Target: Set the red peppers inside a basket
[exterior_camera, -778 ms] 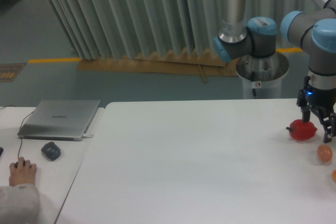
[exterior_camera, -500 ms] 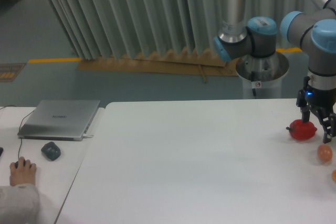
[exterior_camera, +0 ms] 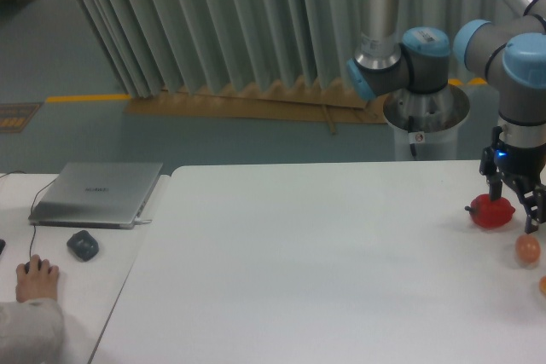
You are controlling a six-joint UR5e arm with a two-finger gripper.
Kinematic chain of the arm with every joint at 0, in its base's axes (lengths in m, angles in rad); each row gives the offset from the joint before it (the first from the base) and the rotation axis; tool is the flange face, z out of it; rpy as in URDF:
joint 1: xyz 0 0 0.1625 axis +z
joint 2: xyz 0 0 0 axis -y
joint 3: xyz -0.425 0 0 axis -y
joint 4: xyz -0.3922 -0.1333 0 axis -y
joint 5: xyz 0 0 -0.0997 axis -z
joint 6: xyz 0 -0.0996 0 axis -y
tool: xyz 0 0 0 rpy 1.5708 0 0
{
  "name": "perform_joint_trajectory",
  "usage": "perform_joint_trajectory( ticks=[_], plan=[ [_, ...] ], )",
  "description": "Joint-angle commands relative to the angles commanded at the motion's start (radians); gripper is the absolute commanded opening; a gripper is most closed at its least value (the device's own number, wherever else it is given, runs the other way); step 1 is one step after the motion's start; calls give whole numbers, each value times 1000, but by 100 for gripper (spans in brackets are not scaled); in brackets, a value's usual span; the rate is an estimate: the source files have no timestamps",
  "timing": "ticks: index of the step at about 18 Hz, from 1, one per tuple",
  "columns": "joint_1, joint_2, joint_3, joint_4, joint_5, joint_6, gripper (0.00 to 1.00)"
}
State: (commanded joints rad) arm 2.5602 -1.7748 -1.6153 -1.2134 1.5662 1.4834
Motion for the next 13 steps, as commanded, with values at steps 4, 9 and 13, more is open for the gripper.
perform_joint_trajectory(
  ticks=[4, 9, 13],
  plan=[
    [-2, -3, -3, -3, -6, 3, 100],
    [-2, -3, -5, -2, 0, -2, 100],
    [-2, -2, -3, -3, -2, -9, 100]
  ],
)
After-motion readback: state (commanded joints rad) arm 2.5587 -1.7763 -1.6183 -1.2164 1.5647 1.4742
